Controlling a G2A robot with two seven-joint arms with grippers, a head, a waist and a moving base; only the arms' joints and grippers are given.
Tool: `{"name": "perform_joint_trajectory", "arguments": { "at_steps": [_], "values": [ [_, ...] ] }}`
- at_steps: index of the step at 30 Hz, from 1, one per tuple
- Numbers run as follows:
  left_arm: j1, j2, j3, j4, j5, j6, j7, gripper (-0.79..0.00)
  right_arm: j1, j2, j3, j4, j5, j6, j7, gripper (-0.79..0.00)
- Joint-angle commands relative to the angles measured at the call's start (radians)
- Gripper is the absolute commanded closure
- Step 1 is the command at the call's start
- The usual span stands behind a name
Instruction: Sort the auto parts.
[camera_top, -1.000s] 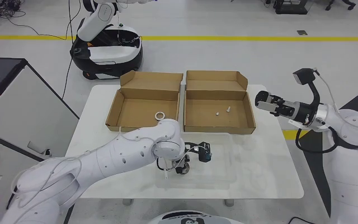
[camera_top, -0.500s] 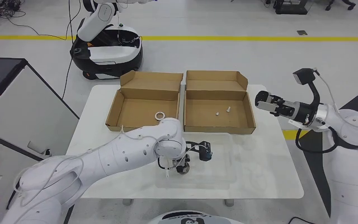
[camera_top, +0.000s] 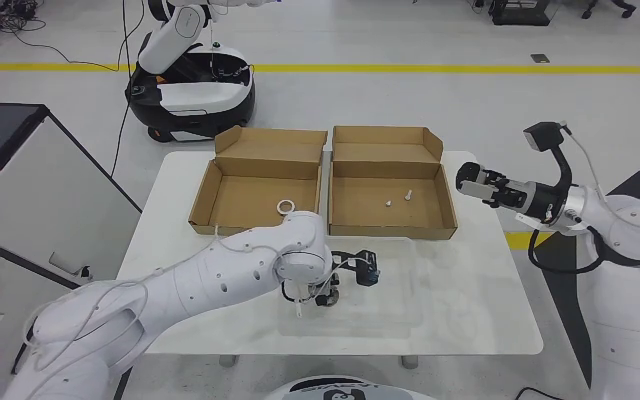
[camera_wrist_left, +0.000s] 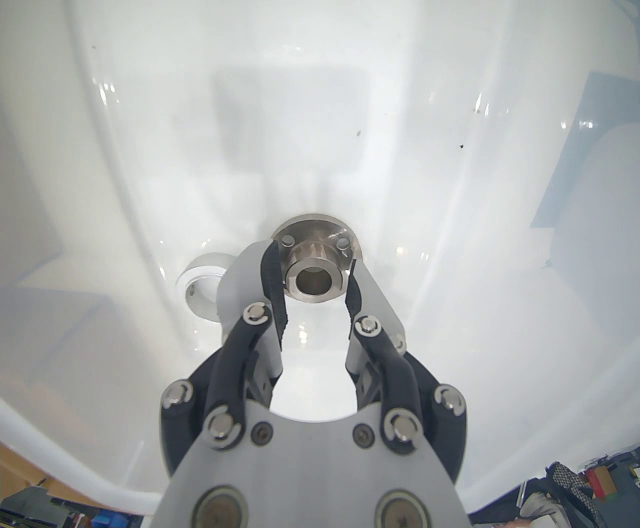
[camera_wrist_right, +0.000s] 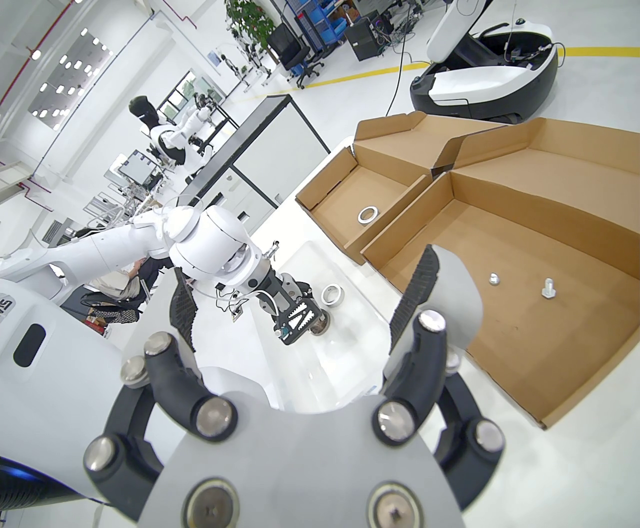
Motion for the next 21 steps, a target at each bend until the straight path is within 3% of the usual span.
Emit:
{"name": "perform_joint_trajectory", "arguments": {
  "at_steps": [1,15,21],
  "values": [
    [0.005,0.003,0.000,-0.010,0.023,0.001,0.000,-0.339,0.000,0.000,0.000,0.000,0.000,0.000,0.000,-0.785],
    [0.036,0.004,-0.004,-0.030,0.090,0.019,0.003,-0.336,0.000,0.000,0.000,0.000,0.000,0.000,0.000,-0.785],
    [0.045,0.003,-0.012,-0.031,0.095,0.021,0.004,-0.299,0.000,0.000,0.000,0.000,0.000,0.000,0.000,-0.785]
  ]
}}
